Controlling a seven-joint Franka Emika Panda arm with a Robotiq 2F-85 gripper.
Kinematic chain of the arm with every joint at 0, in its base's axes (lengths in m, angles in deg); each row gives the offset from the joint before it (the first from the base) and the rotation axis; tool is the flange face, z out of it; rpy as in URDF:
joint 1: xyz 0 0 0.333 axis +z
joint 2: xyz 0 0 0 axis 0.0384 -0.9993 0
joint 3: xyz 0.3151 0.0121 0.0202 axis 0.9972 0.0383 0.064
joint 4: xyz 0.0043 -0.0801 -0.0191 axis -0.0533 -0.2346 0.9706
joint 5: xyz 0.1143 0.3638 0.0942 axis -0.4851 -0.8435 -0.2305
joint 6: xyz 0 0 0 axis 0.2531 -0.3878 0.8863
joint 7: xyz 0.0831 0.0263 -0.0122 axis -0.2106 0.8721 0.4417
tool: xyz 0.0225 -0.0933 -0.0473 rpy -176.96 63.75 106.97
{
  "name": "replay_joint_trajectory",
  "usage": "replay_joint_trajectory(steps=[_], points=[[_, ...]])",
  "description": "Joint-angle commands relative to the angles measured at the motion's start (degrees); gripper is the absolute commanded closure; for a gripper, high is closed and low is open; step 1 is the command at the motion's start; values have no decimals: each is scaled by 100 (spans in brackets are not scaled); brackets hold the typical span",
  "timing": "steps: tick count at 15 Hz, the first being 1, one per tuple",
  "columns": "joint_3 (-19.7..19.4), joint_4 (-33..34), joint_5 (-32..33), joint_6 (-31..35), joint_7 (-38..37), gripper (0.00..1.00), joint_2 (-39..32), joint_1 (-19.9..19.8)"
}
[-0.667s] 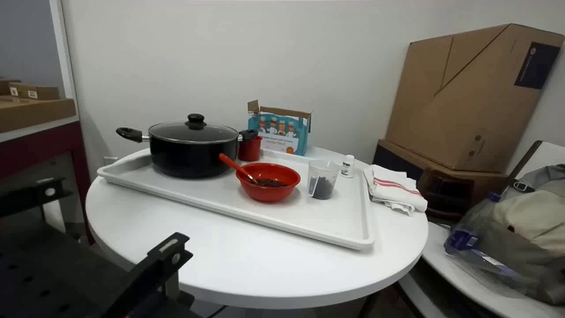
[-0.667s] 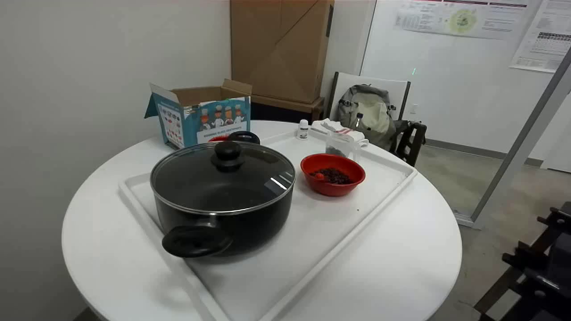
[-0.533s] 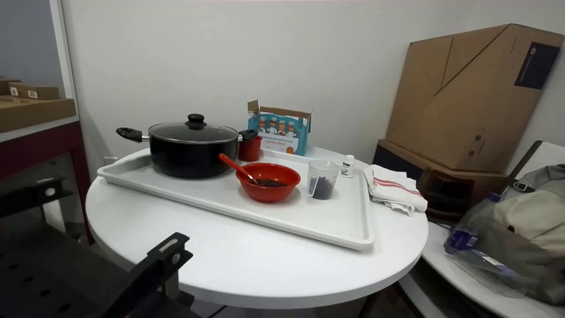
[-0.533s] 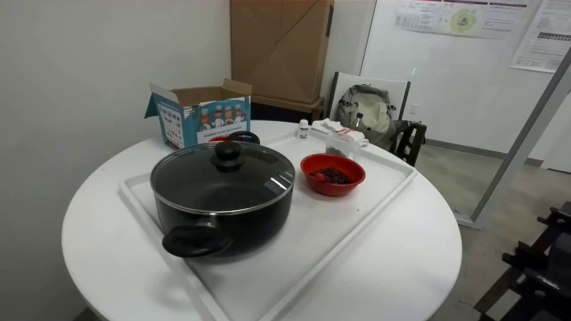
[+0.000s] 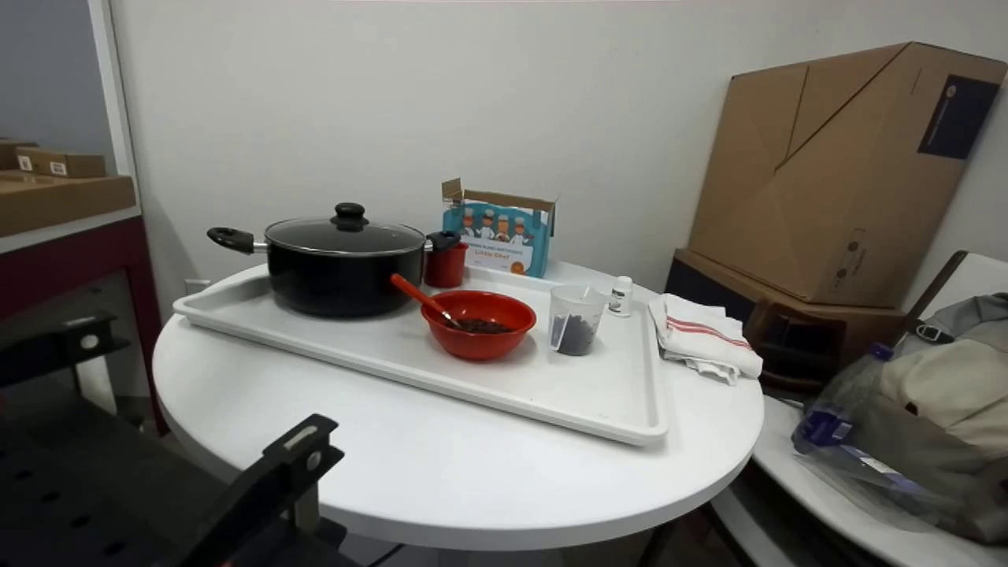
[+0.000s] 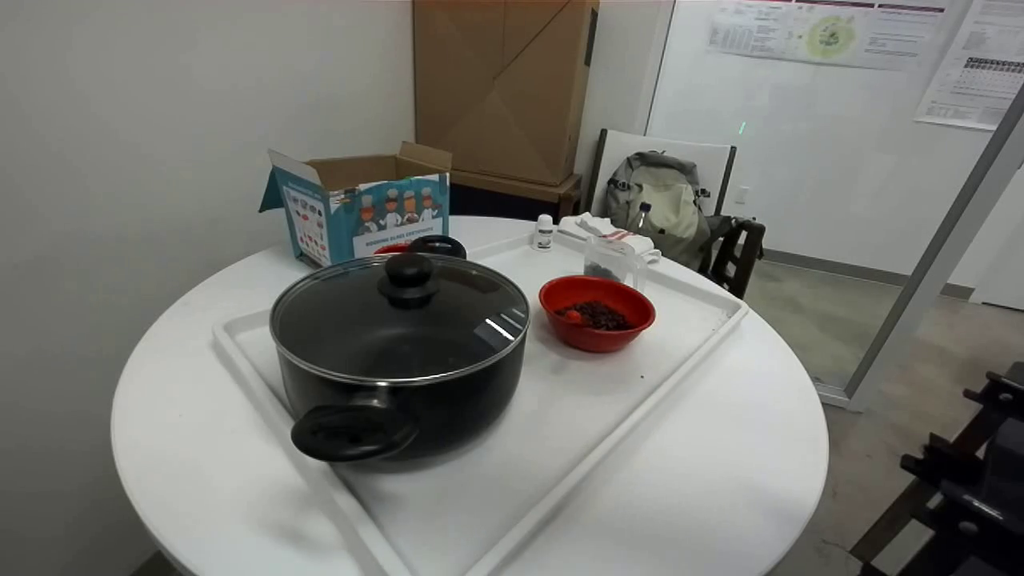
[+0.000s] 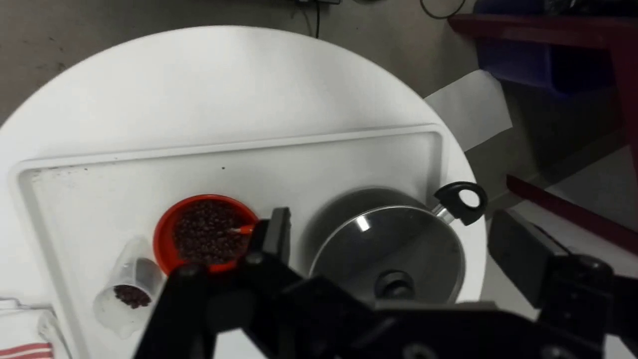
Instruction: Pour some beans out of the jar into the red bowl
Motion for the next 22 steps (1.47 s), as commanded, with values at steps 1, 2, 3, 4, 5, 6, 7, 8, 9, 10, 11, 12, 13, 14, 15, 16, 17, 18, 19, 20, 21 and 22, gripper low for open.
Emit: replay_joint_trajectory(steps=[1,2,3,4,5,6,7,8,9,10,11,12,13,14,15,16,17,18,19,20,21,22], points=[[-49,34,55,19,26,0,-86,-149],[-103,68,79,28,67,0,-168,-223],[-131,99,81,28,83,0,-227,-253],[-131,121,81,29,83,0,-261,-253],[-120,136,82,29,83,0,-278,-245],[-112,143,82,29,82,0,-280,-242],[-110,145,82,29,82,0,-280,-241],[-110,145,82,29,82,0,-280,-241],[-47,103,284,160,-4,0,-326,-323],[-64,109,342,252,-63,0,-430,-386],[-87,90,435,578,-113,0,-538,-475],[-180,149,445,836,-73,0,-741,-542],[-204,179,582,1163,-81,0,-916,-647],[-278,292,698,1390,-3,0,-1181,-749],[-345,411,798,1478,58,0,-1428,-827],[-450,564,881,1588,202,0,-1720,-895],[-544,700,939,1700,327,0,-1978,-951],[-622,837,1062,1869,439,0,-2253,-1027],[-686,1020,1249,1980,516,0,-2580,-1116],[-750,1198,1478,2129,530,0,-2929,-1215],[-818,1392,1629,2233,561,0,-3251,-1279],[-885,1588,1750,2346,608,0,-3597,-1337]])
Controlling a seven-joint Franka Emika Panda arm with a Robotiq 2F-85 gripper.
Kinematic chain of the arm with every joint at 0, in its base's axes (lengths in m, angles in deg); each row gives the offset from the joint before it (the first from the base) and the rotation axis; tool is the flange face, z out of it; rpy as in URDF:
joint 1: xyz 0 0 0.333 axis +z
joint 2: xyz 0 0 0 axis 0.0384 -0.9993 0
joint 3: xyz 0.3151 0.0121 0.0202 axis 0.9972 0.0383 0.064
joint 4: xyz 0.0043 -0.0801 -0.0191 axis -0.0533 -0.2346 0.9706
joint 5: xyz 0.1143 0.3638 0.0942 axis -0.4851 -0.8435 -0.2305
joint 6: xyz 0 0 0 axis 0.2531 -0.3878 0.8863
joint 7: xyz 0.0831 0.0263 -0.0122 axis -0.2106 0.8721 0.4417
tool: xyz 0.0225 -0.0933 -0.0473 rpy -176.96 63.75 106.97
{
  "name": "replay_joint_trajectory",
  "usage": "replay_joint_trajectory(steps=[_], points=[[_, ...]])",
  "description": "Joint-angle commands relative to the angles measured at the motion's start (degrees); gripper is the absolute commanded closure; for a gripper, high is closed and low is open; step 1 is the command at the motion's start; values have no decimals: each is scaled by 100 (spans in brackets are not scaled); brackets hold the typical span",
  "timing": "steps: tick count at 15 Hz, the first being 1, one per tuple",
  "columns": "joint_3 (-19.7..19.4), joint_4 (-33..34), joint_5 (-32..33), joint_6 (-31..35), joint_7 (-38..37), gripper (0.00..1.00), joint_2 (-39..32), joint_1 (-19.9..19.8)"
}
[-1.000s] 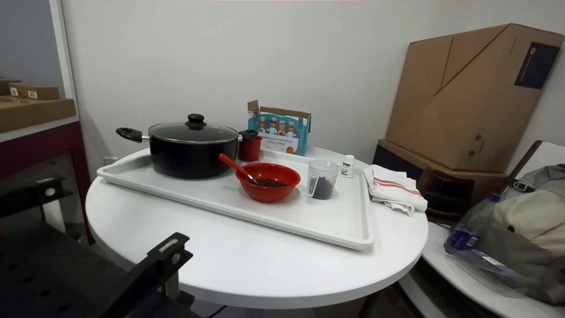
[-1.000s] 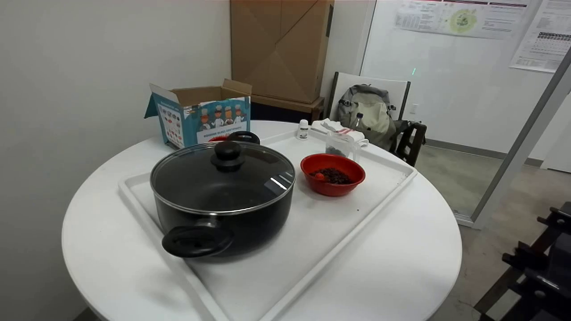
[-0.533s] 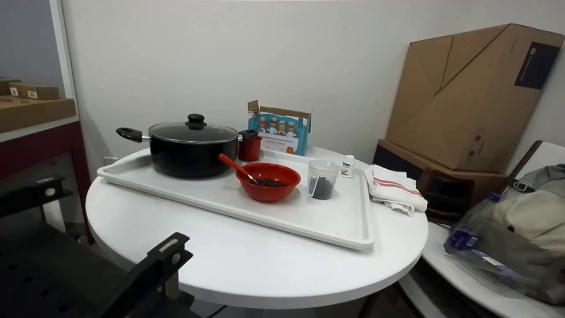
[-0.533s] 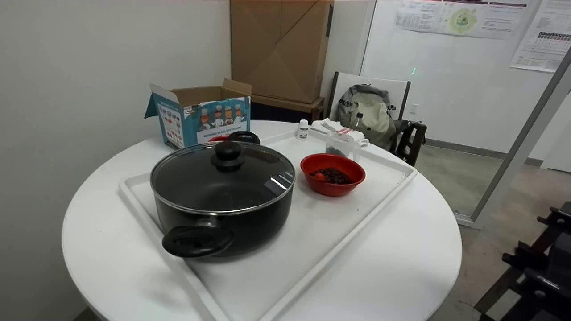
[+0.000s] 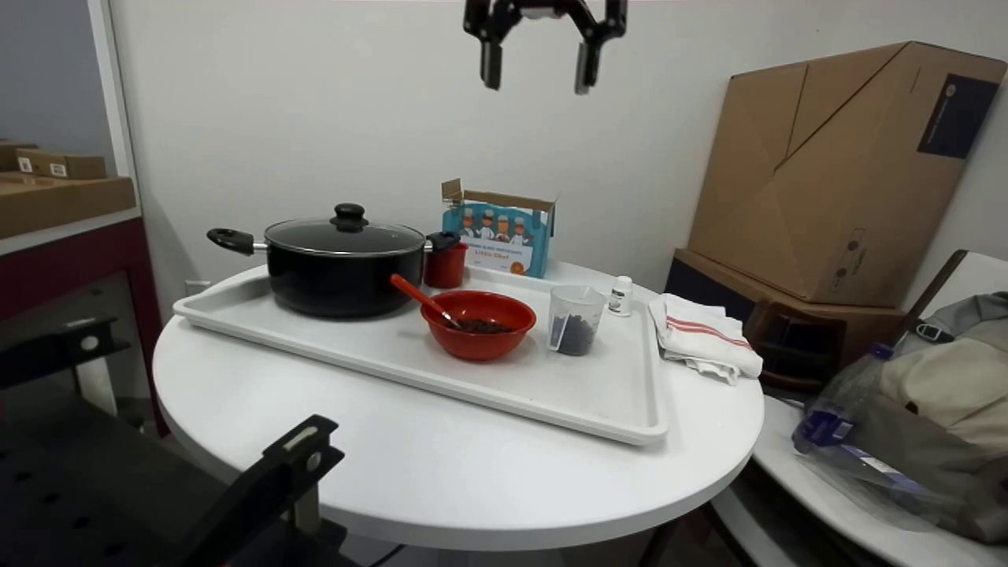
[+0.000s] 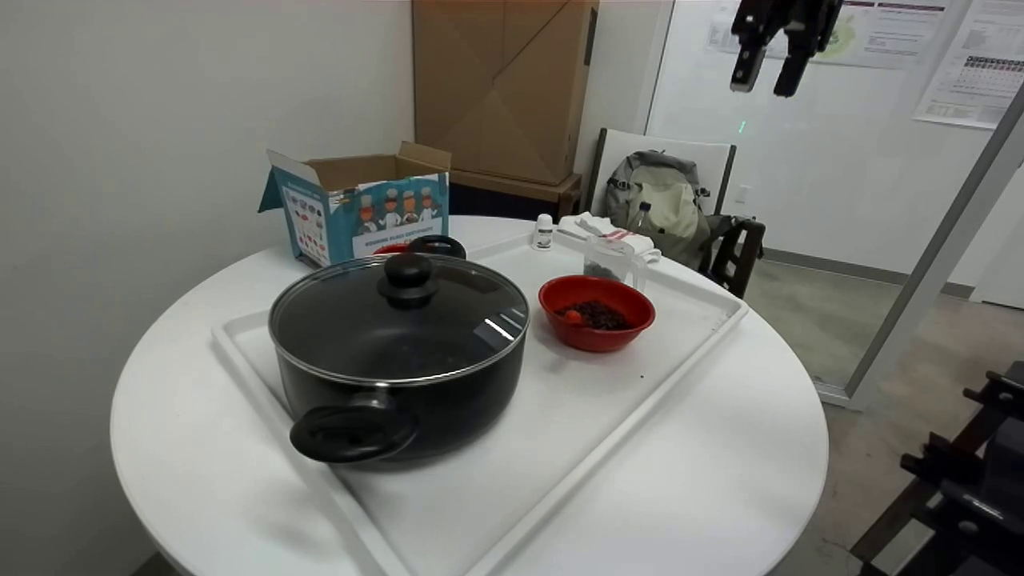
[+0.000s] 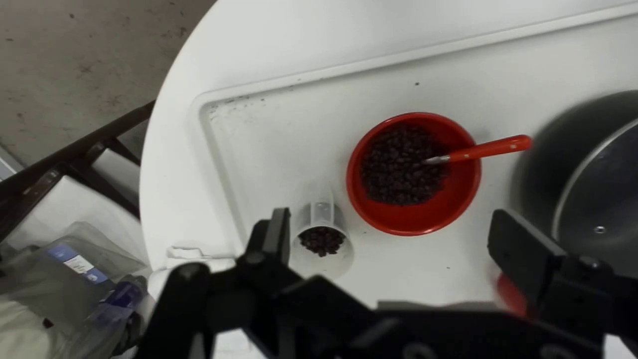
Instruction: Pour some beans out of the jar into the red bowl
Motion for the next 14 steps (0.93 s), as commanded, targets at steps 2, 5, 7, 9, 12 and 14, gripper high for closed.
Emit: replay_joint_trajectory(steps=[2,5,7,9,12,14], points=[[-228,1159,282,383,452,0,-1687,-218],[-130,1779,-76,511,823,0,-2473,-358],[-5,2125,-269,496,966,0,-2877,-436],[121,2427,-445,434,1087,0,-3219,-506],[284,2816,-672,305,1169,0,-3653,-620],[332,2957,-713,257,1153,0,-3847,-670]])
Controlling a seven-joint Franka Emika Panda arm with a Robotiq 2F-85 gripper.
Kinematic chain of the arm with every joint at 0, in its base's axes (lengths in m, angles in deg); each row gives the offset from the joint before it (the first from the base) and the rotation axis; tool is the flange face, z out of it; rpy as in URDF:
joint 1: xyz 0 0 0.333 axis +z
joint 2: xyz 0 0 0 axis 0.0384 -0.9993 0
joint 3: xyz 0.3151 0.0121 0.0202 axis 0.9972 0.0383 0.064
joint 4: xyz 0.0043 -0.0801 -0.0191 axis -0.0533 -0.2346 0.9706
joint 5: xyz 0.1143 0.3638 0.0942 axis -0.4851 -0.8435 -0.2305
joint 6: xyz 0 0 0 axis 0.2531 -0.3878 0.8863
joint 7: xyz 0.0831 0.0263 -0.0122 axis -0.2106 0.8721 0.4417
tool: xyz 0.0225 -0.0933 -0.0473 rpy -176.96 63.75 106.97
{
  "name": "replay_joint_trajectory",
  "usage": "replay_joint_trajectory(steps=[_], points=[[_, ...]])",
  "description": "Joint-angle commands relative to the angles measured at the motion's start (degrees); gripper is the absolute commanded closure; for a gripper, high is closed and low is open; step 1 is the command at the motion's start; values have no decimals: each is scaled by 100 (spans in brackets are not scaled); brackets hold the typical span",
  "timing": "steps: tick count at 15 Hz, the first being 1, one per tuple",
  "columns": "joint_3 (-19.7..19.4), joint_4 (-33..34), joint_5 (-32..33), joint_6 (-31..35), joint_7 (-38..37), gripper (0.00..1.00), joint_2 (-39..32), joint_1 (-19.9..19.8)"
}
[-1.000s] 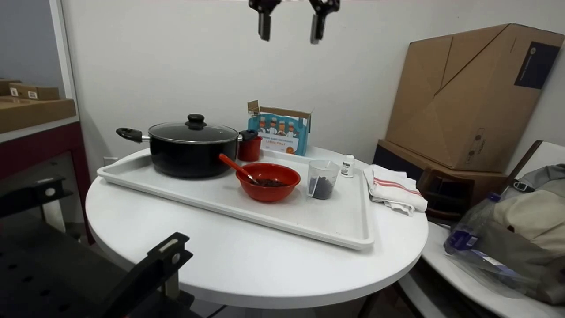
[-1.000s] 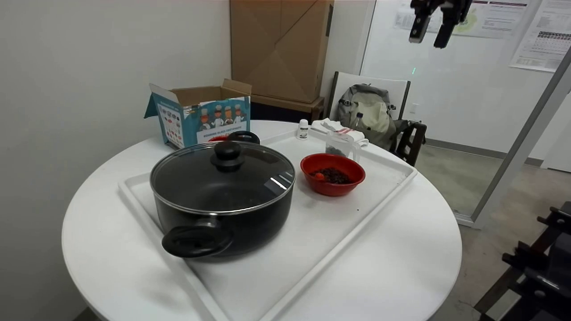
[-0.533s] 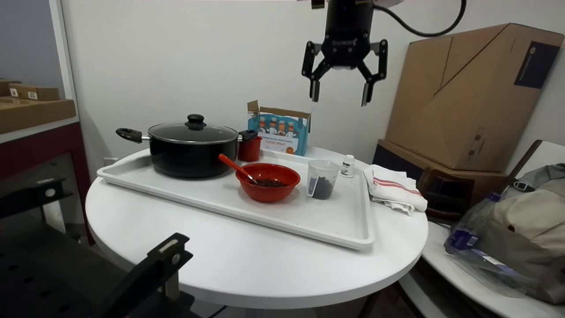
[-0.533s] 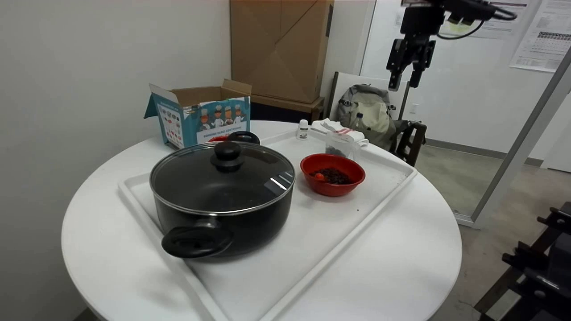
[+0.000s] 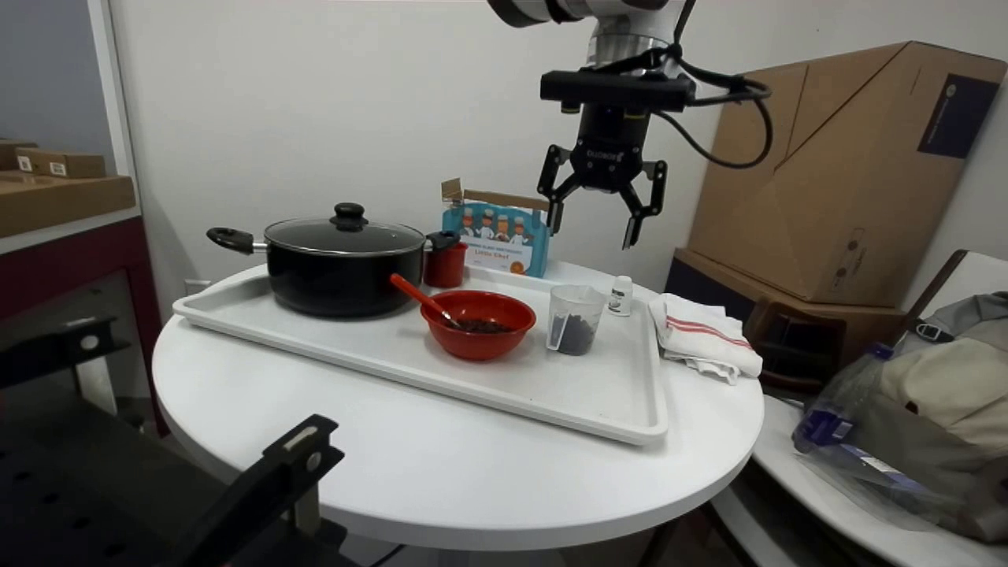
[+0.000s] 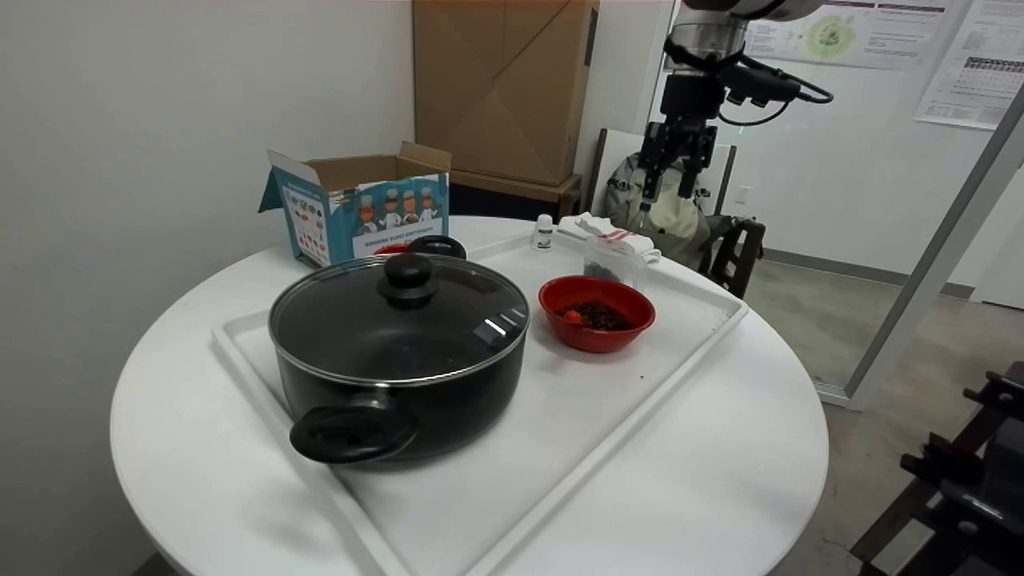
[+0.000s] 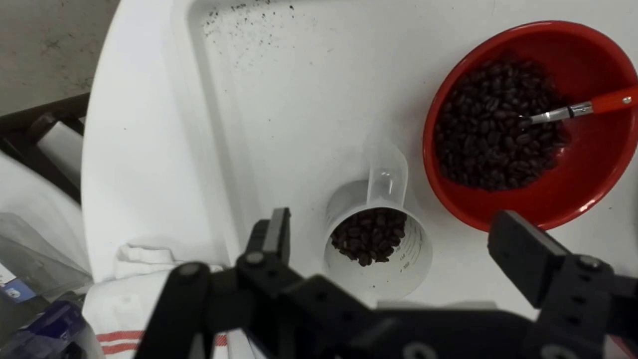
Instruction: Pour some beans out of the jar into the red bowl
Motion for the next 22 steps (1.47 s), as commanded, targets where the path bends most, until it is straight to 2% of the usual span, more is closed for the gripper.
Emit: replay_joint_trajectory(steps=[1,9,16,22], points=[[161,483,-177,-250,156,0,-449,-198],[170,639,-117,-292,65,0,-859,-267],[300,888,-110,-237,32,0,-1105,-212],[263,960,-8,-236,-6,0,-1288,-165]])
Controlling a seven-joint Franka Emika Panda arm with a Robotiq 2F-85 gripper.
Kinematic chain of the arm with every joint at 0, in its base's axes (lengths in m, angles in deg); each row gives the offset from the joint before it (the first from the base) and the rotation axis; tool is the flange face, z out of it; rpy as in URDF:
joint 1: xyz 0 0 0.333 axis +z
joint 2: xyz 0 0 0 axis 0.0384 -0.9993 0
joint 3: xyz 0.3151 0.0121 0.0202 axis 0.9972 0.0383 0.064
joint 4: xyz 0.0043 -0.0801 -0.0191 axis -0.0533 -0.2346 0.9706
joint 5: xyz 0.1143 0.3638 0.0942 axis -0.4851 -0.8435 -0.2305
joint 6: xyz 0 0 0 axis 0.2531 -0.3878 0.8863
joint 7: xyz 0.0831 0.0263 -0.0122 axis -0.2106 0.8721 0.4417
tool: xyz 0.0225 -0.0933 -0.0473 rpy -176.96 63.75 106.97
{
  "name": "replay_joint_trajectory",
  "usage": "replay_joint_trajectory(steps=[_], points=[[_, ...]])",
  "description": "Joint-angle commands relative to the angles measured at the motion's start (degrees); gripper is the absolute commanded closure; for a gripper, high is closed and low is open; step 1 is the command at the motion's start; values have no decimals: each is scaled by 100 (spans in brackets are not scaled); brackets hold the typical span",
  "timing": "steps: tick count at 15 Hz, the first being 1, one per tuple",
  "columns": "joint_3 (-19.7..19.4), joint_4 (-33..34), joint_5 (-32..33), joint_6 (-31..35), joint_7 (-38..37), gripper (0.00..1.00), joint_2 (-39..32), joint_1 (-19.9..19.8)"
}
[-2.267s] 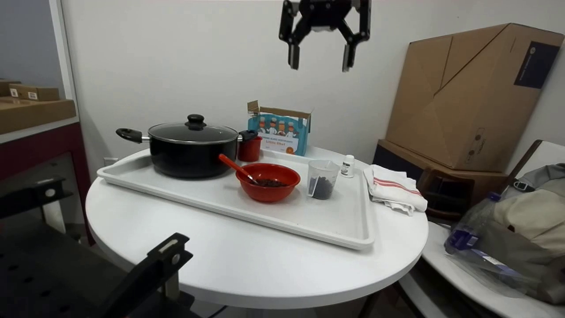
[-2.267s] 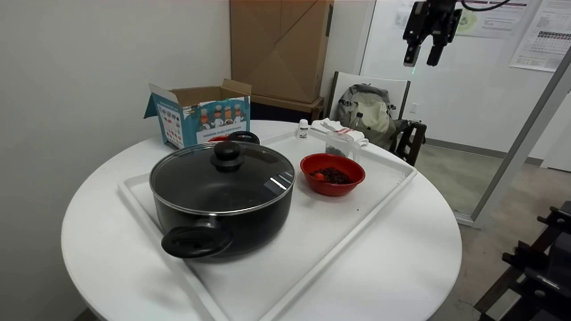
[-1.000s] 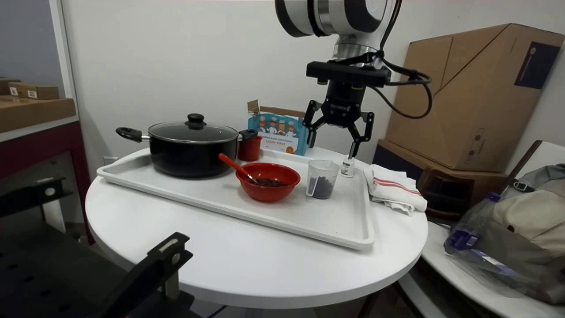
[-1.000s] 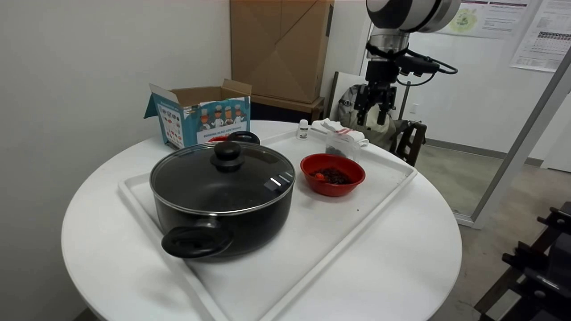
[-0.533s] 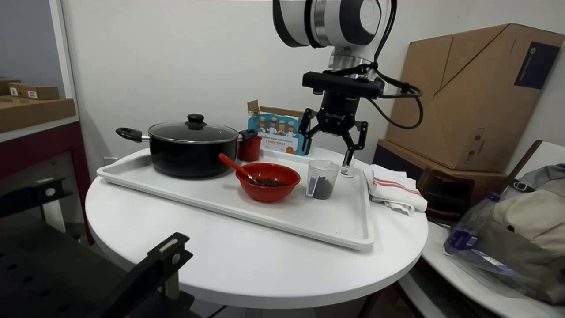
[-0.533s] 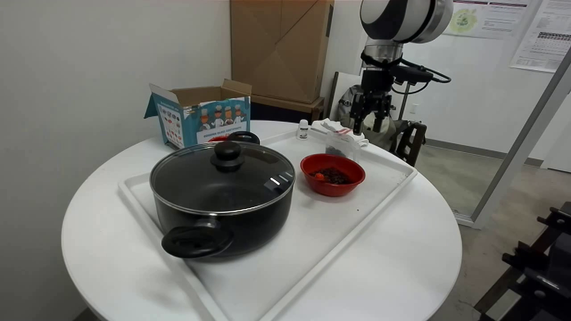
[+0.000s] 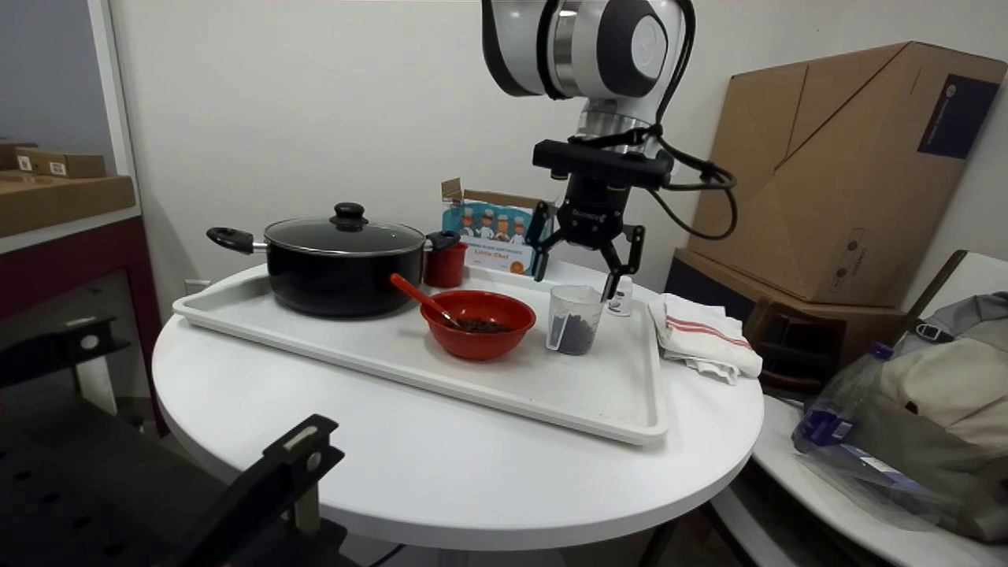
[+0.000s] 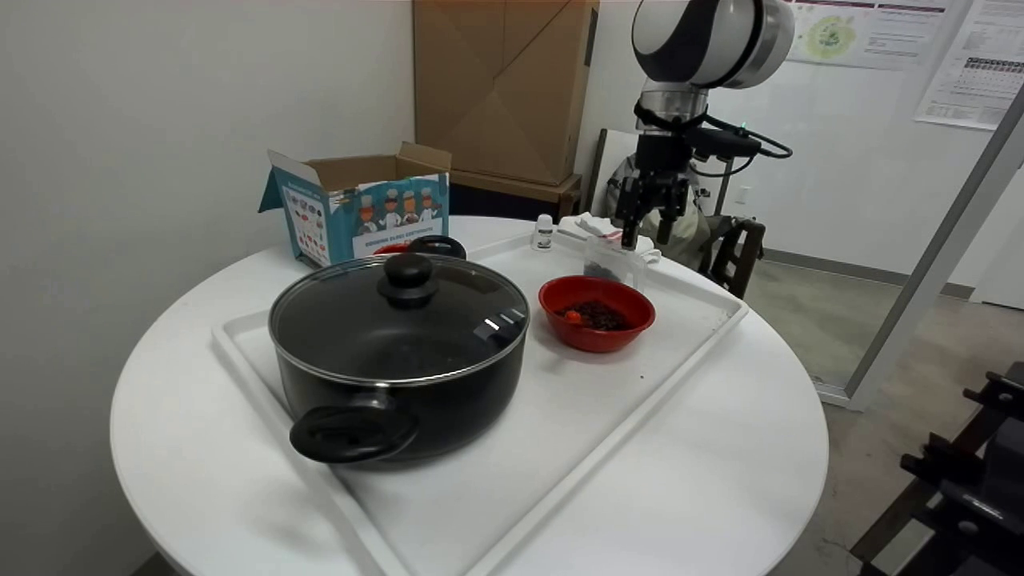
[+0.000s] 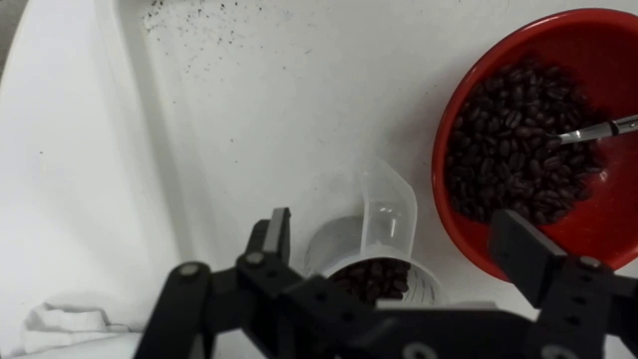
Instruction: Pour some beans out of the jar into the red bowl
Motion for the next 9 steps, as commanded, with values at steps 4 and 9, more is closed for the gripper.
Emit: replay_joint_trajectory(steps=[4,9], points=[[-16,194,68,-51,-5,40,-241,47],[-22,262,90,-57,-23,26,-300,79]])
